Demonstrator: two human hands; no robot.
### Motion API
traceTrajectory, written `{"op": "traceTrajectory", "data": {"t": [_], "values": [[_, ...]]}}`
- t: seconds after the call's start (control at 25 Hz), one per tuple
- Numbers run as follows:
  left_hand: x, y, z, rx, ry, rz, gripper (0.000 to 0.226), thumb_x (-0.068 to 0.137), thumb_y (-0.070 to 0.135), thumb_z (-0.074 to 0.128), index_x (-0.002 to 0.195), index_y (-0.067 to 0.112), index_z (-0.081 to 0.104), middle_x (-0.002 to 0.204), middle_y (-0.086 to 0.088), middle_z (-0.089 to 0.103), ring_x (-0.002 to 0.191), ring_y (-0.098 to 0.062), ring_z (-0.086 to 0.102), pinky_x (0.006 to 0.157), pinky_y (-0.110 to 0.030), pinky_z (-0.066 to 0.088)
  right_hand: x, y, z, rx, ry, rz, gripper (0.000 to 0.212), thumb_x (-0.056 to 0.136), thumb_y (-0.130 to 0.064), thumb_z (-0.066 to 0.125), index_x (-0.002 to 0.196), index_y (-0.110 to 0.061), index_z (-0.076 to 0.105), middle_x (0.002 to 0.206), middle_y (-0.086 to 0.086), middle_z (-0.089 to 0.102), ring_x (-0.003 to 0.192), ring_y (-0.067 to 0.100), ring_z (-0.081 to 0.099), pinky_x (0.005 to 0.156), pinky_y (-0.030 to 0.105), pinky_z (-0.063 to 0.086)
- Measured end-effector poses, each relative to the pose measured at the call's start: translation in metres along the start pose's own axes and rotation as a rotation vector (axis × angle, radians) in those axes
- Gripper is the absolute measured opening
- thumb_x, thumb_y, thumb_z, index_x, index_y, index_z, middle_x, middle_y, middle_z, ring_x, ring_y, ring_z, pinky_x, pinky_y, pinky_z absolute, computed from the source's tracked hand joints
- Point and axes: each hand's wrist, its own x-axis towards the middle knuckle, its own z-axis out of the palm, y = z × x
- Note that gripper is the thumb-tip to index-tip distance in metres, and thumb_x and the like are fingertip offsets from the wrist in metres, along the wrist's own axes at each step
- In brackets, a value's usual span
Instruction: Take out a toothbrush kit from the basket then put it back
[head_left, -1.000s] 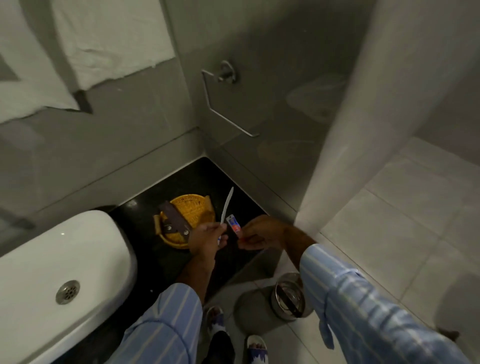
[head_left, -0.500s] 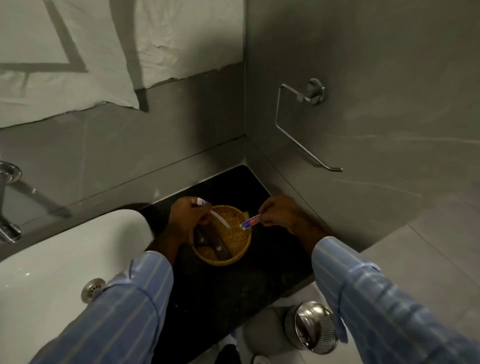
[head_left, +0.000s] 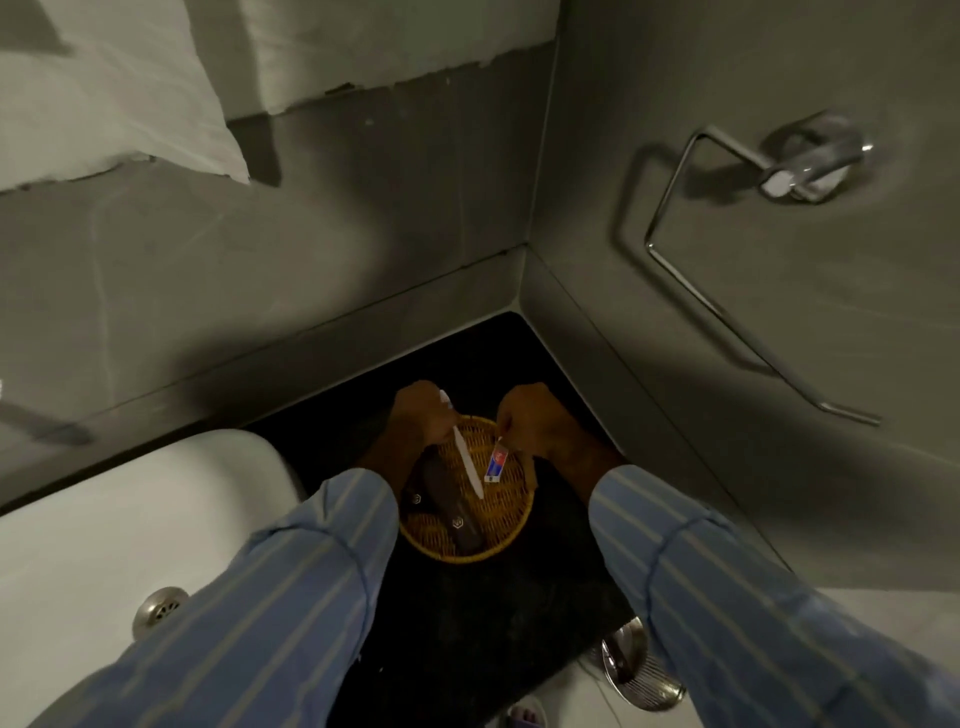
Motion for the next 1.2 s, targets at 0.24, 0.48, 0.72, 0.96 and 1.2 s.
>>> {"op": "traceTrajectory", "data": {"t": [0.24, 0.48, 0.72, 0.96, 1.2], "values": [[0.026, 0.002, 0.007, 0.162, 0.002, 0.104, 0.032, 0.085, 0.009, 0.072, 0.114, -0.001, 0.062, 0.118, -0.017, 0.067, 0.11, -0.032, 0.064, 0.084, -0.027, 0.045, 0.036, -0.003, 0.029, -0.054, -0.068, 0.057, 0.023, 0.094, -0.012, 0.058, 0.107, 0.003, 0.068, 0.111, 0.019, 0.068, 0.1, 0.031, 0.067, 0.08, 0.029, 0.052], [0.042, -0.011, 0.001, 0.256, -0.021, 0.096, 0.032, 0.077, 0.021, 0.083, 0.104, 0.007, 0.072, 0.11, -0.013, 0.072, 0.104, -0.029, 0.067, 0.091, -0.037, 0.054, 0.055, -0.007, 0.039, -0.041, -0.118, 0.132, 0.019, 0.092, -0.015, 0.062, 0.106, -0.004, 0.067, 0.109, 0.014, 0.068, 0.099, 0.026, 0.068, 0.086, 0.032, 0.055], [0.047, -0.019, 0.009, 0.164, 0.023, 0.063, 0.038, 0.079, 0.014, 0.081, 0.116, 0.012, 0.069, 0.12, -0.011, 0.069, 0.109, -0.028, 0.065, 0.098, -0.043, 0.053, 0.057, -0.009, 0.042, -0.116, -0.126, 0.097, 0.021, 0.095, -0.015, 0.059, 0.111, -0.004, 0.067, 0.114, 0.014, 0.068, 0.103, 0.025, 0.067, 0.092, 0.033, 0.055], [0.026, -0.022, 0.008, 0.176, 0.109, 0.125, 0.035, 0.09, 0.015, 0.069, 0.124, 0.011, 0.064, 0.124, -0.014, 0.068, 0.114, -0.031, 0.064, 0.1, -0.041, 0.051, 0.028, -0.01, 0.031, -0.043, -0.009, 0.05, 0.02, 0.095, -0.018, 0.057, 0.111, -0.01, 0.067, 0.112, 0.01, 0.067, 0.099, 0.022, 0.066, 0.091, 0.036, 0.056], [-0.037, 0.006, -0.012, 0.252, 0.263, 0.283, 0.062, 0.092, 0.044, 0.062, 0.144, 0.015, 0.048, 0.145, -0.012, 0.053, 0.134, -0.032, 0.049, 0.108, -0.044, 0.041, -0.033, -0.018, -0.033, 0.103, 0.44, -0.179, 0.025, 0.09, -0.025, 0.065, 0.111, -0.014, 0.072, 0.11, 0.006, 0.072, 0.1, 0.02, 0.068, 0.09, 0.031, 0.054]]}}
